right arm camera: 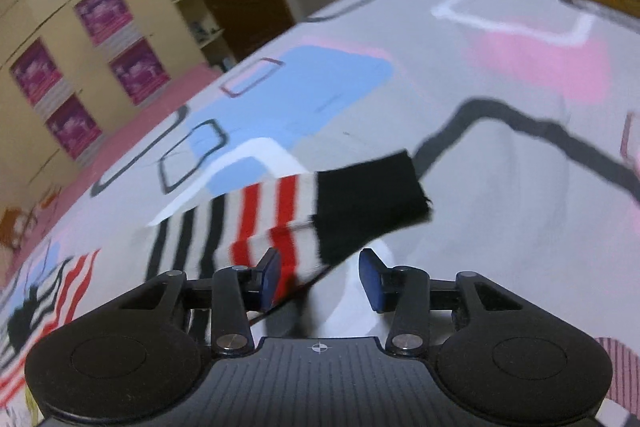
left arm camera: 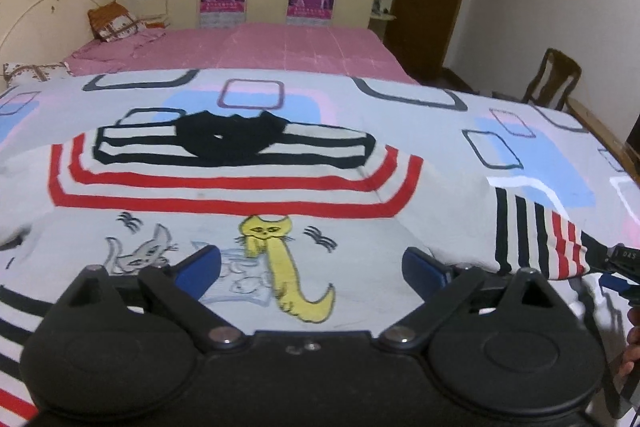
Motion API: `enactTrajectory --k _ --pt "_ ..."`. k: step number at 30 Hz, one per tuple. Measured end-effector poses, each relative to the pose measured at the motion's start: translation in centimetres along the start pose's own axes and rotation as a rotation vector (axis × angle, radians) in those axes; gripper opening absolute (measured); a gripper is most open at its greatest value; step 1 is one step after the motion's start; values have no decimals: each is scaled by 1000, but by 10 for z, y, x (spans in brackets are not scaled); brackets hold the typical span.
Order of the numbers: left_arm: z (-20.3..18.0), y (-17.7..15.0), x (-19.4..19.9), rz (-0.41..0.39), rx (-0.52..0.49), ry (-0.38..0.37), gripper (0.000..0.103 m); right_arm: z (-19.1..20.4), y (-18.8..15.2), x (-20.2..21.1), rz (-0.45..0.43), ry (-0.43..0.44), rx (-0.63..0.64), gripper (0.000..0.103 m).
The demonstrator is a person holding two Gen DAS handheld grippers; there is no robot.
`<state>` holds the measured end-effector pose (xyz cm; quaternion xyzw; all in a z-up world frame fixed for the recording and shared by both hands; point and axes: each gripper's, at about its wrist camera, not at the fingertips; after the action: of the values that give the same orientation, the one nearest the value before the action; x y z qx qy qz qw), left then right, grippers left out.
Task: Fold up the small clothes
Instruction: 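Reach the right gripper to the sleeve's black cuff and grasp it, then carry the cuff across the sweater body with the right gripper and release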
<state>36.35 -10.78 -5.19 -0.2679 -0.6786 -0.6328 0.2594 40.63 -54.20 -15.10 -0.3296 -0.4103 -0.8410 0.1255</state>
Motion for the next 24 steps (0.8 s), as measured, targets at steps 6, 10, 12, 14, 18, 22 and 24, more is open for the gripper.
enactTrajectory --k 6,10,12,14,18,22,24 --pt "-10 6 -13 16 3 18 97 -20 3 -7 -10 26 -84 44" --pt "-8 10 -16 16 15 43 99 -23 5 -9 -28 13 -97 22" --pt "-5 12 -16 7 0 94 103 -27 10 -13 -34 9 -104 16" --pt "2 13 -19 30 -14 96 103 -24 13 -13 -32 -2 -69 8" --pt "31 12 -20 61 14 96 93 8 18 -8 -75 -15 96 6" --pt "66 8 -22 66 65 130 93 75 8 11 -93 97 282 6" --pt "86 6 -23 78 88 126 94 115 -6 17 -78 168 352 6"
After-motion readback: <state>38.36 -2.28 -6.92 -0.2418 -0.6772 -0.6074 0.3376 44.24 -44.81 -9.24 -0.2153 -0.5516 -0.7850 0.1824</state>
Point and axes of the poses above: each gripper's, at about its wrist camera, not at the fingertips, and x roughly against the way its jaws point, z to its left, y to its top, and after that the axes turned 4 degrees about y, right-handed
